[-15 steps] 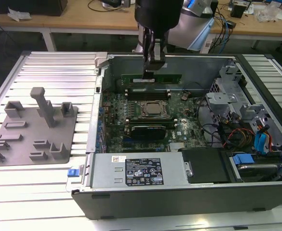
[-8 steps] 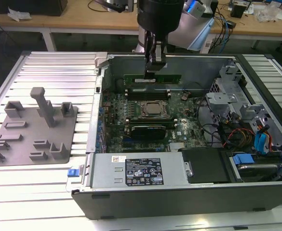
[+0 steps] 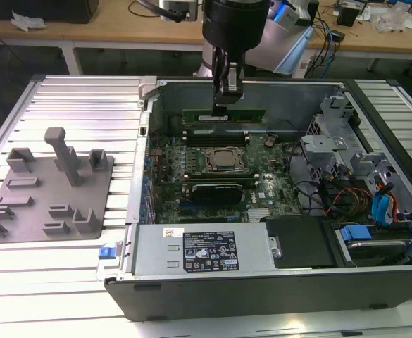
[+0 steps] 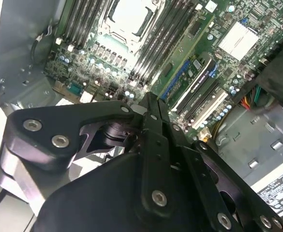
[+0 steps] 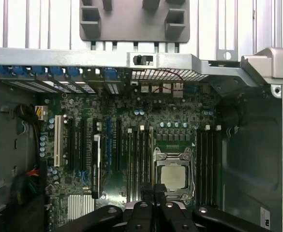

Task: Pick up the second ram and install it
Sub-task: 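Pick up the second ram and move it above second insertion slot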

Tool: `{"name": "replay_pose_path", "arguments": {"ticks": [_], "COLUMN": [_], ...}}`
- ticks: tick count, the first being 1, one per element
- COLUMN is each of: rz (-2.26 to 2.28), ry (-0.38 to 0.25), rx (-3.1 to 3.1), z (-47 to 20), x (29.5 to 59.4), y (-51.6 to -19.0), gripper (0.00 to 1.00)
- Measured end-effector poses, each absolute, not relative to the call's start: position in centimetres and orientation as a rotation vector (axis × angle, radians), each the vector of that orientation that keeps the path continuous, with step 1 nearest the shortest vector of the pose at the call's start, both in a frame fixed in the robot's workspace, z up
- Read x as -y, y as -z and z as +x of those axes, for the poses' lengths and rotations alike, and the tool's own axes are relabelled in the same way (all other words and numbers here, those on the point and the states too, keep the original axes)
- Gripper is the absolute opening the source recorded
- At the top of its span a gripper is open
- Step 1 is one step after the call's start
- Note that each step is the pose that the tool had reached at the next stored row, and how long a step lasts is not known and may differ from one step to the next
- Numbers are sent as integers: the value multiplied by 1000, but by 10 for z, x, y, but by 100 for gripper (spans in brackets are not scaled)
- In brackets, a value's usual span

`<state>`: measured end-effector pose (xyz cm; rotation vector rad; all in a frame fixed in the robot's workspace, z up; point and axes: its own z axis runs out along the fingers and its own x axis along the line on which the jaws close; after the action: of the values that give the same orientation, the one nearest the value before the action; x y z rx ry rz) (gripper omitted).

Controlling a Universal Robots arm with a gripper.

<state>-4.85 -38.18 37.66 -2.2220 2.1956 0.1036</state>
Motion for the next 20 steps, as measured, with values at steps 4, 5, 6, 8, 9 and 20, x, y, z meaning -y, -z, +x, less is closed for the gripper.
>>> {"name": "replay_pose_path", "arguments": {"ticks": [4, 5, 6, 8, 9, 20], "rz": [-2222, -2222, -2221, -2221, -2221, -2203], "ry": [-104, -104, -104, -104, -104, -101], "rx": [-2195, -2196, -2197, -2197, -2197, -2217], "z": [-45, -44, -44, -44, -44, -44], "x": [378, 378, 378, 378, 378, 376], "y": [-371, -370, -369, -368, -368, -355], "gripper": [9, 9, 9, 9, 9, 9]}}
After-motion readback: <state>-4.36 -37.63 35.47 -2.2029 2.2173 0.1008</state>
